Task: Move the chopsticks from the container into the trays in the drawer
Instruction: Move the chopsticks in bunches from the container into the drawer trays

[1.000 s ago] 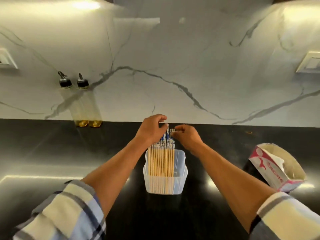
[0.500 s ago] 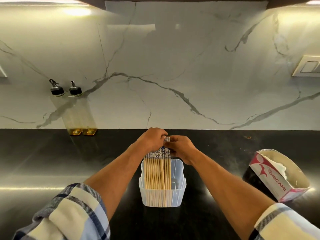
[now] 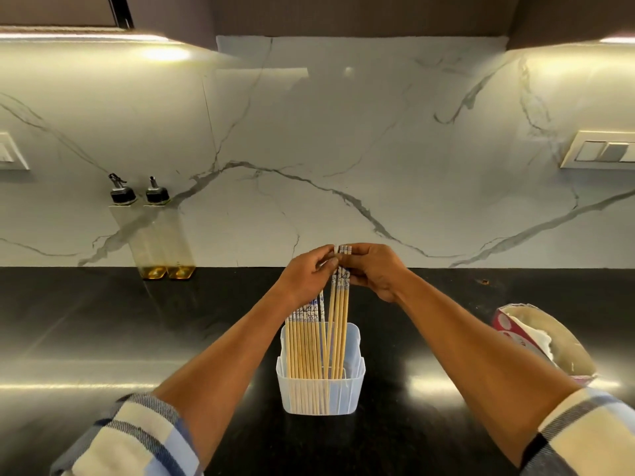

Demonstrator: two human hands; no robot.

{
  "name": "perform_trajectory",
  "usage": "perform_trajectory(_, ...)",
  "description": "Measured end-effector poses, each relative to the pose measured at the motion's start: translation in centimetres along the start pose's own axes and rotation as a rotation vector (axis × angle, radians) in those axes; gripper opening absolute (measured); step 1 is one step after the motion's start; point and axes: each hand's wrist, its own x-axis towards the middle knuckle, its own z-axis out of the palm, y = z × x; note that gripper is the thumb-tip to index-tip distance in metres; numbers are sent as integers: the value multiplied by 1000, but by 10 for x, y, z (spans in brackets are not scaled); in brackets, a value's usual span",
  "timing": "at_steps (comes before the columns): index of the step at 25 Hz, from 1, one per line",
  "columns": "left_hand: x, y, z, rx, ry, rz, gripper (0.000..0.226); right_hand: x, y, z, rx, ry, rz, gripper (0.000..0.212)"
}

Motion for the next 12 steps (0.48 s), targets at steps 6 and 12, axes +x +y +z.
perform_trajectory(6, -58, 35, 13, -597, -72, -99, 26, -42, -76, -12, 110, -75, -46, 22)
perform_trajectory(12, -174, 50, 63, -902, -197, -298, 26, -110, -73, -18, 164, -89, 62, 20)
